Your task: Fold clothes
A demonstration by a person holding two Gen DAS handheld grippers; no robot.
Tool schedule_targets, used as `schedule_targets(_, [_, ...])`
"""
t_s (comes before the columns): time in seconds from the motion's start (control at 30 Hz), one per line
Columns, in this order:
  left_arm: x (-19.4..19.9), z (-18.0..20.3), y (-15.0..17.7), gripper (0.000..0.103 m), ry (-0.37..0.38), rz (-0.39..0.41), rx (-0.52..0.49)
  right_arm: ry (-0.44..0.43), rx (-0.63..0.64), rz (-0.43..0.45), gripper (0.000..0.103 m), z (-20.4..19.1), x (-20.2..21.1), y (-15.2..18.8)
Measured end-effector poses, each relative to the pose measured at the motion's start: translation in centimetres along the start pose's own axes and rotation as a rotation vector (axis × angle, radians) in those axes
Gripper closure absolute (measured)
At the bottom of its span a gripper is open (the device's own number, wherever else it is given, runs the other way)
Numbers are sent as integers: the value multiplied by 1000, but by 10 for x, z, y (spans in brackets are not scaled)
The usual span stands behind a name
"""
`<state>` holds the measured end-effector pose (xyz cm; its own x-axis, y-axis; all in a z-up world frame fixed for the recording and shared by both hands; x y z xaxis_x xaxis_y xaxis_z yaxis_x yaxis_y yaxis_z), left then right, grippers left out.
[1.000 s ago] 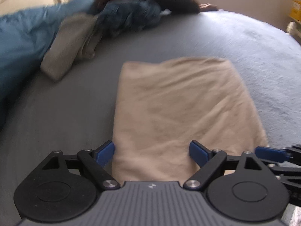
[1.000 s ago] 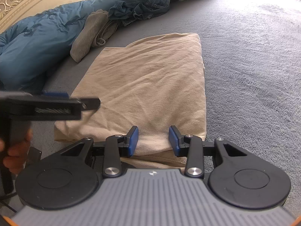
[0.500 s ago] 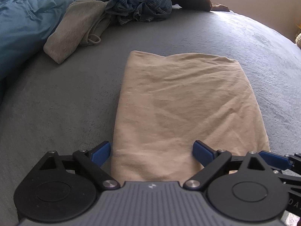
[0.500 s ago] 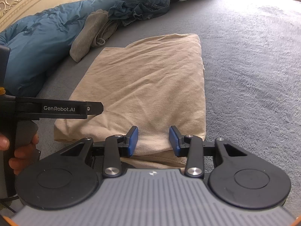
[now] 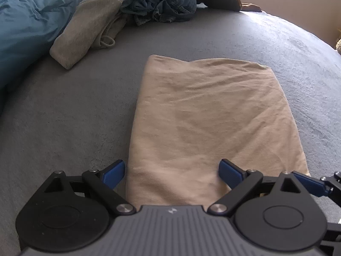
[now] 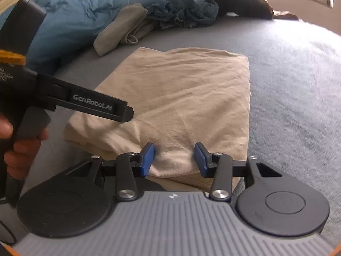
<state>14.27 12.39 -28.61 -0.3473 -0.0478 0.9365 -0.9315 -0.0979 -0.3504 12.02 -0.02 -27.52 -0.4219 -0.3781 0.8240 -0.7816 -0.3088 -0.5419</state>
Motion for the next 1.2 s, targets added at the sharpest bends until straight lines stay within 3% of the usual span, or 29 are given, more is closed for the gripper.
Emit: schedule_targets(1.2, [1, 0, 0, 7, 7, -4, 7, -12, -11, -4, 58, 4, -2, 0])
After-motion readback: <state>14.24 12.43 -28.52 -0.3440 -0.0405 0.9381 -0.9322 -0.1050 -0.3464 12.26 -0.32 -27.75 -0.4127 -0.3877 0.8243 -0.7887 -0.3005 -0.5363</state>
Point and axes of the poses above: each gripper's, at about its wrist camera, not at the fingertips, and x roughly against the way its jaws point, z to its right, y to its underside, the point moved 10 cm from there along -x, roughly the way its jaws point, and after that the axes turned 10 degrees about -z, right-handed, at the moved point
